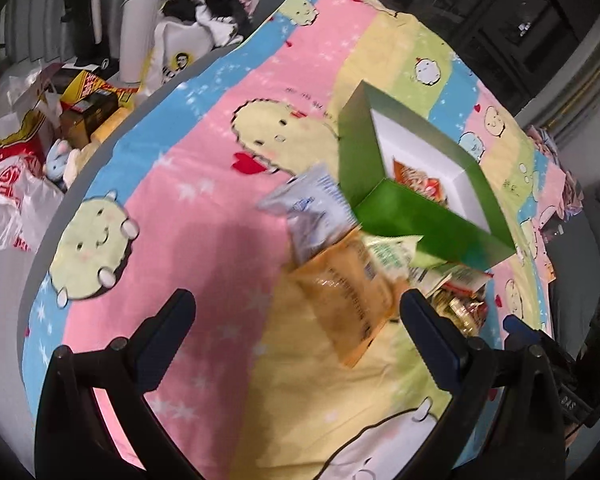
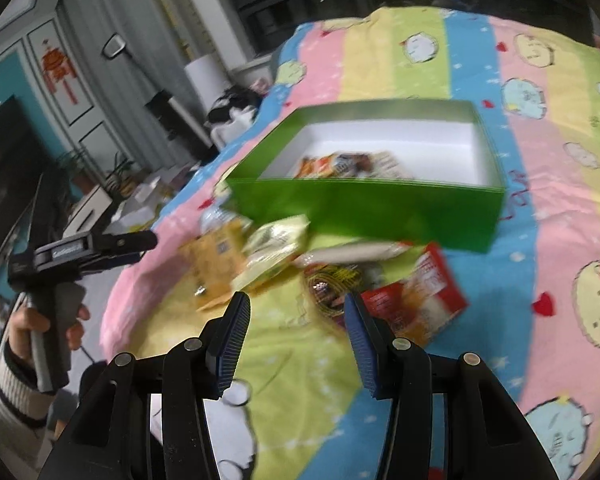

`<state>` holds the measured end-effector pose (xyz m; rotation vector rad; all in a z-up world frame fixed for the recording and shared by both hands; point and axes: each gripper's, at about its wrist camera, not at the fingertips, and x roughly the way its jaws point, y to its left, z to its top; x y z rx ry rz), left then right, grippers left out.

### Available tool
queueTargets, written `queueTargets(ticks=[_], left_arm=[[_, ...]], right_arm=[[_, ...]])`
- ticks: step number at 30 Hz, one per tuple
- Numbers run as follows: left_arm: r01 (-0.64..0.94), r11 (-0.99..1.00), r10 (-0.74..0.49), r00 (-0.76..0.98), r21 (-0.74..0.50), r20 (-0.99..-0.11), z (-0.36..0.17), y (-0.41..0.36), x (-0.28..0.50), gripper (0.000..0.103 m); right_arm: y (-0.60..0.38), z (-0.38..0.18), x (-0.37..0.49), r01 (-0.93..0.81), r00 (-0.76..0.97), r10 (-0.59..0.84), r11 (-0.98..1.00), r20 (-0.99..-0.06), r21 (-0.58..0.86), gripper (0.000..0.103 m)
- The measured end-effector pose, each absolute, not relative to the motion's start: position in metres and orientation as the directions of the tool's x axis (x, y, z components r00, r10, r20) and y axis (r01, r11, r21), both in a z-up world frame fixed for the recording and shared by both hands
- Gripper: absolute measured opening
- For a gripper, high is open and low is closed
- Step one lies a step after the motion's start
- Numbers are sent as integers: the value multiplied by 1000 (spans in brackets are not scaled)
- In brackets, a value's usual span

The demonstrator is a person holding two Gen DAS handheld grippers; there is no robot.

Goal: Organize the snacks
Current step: 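Reach the left gripper to the yellow bread packet and grasp it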

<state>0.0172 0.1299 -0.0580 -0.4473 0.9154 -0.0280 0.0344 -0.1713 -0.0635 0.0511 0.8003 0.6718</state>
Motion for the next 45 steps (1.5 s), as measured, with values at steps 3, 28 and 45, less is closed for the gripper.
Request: queueTargets(ticks=[3,28,45], left_arm=[[-162,914,-198,620,-371,-759,-62,131,9,102],[-111,883,-287,640,-456,-713,-81,109,34,99],[-154,848,-332,593,-507,-734,-97,124,50,56]], right_arm=[[-157,-71,29,-556,465,594,773,-657,305,49],[-71,-123,55,-648,317,629,690,-710,322,50],[-48,-115,84,-680,333,645,670,-688,299,69]])
